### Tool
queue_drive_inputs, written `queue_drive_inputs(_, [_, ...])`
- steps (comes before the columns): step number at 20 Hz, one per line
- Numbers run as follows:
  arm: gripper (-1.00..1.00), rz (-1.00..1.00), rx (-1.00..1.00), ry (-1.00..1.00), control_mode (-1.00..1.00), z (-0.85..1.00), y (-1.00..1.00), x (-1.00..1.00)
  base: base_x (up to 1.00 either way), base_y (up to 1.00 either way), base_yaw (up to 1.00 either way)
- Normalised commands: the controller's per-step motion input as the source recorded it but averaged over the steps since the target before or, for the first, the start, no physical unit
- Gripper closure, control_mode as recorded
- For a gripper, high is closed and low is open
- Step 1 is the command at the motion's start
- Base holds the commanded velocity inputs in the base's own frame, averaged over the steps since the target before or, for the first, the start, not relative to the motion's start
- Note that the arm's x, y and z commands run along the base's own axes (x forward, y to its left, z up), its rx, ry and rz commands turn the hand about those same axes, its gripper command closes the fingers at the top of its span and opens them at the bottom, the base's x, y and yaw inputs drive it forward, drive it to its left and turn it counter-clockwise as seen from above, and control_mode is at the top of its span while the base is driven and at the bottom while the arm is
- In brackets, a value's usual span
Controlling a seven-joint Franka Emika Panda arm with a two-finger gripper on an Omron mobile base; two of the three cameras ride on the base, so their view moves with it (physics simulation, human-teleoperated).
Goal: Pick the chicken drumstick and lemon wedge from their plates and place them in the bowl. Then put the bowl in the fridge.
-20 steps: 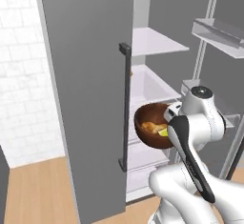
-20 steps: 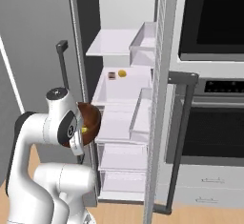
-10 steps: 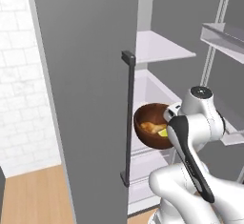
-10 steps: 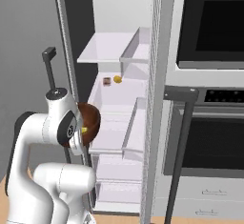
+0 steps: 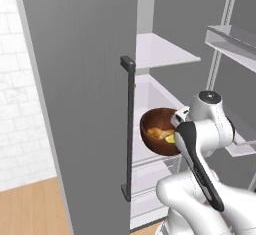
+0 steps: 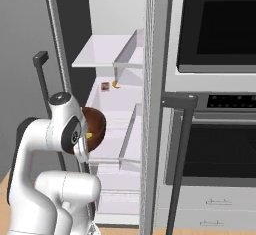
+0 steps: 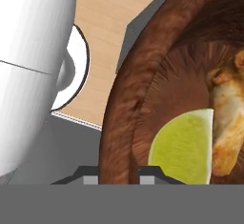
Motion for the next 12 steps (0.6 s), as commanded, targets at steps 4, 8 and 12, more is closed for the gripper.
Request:
queue_drive_inputs(4, [1.0,-0.09,0.0,-0.11,-1.0,-0.01,0.0,0.55,0.0,0.0,0.0])
queue_drive_inputs(8, [1.0,-0.11,-0.02,-0.23,-1.0,0.0,-0.13,0.23,0.0,0.0,0.0])
queue_drive_inputs(12, [1.0,-0.03,0.0,-0.02,-1.0,0.0,-0.42,0.77,0.0,0.0,0.0])
